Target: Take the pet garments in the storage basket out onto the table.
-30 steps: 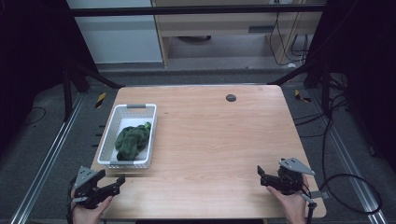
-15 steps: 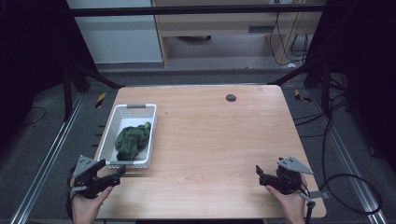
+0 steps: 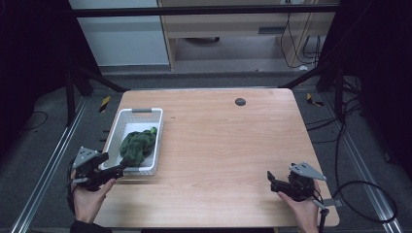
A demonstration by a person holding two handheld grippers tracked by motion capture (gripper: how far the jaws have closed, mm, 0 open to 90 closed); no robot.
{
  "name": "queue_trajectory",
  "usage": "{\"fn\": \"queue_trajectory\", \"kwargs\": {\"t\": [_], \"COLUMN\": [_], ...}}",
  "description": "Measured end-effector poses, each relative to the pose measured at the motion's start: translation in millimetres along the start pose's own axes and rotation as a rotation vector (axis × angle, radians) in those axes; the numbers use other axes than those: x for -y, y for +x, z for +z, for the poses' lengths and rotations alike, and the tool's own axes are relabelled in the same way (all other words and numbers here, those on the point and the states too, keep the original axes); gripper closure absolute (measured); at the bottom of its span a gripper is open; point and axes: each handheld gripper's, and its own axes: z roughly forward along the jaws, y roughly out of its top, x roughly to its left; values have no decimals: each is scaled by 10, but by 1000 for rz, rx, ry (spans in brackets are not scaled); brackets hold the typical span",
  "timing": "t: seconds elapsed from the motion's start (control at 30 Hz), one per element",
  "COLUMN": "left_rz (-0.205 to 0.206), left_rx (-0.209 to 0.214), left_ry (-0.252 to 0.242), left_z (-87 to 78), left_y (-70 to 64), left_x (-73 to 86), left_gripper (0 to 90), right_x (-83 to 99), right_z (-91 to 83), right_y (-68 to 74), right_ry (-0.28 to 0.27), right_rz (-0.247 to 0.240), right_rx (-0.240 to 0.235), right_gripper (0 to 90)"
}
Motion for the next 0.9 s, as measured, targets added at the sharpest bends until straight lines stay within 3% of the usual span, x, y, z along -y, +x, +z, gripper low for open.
{"fn": "queue_trajectory", "kwargs": {"t": [0.57,0.9], "left_rz": [11,31], "left_rx": [-2,-11], "left_ry": [32,101], "left_z": [240,466], "left_y": [64,80], "left_x": [-257,-359], "left_gripper": [172,173], "right_x": [-13,-15], "right_z": [31,78], "right_y": [-31,-11], "right_ry": [3,18], "right_rz": [-7,-18], "right_rx": [8,2], "right_gripper": [82,80]}}
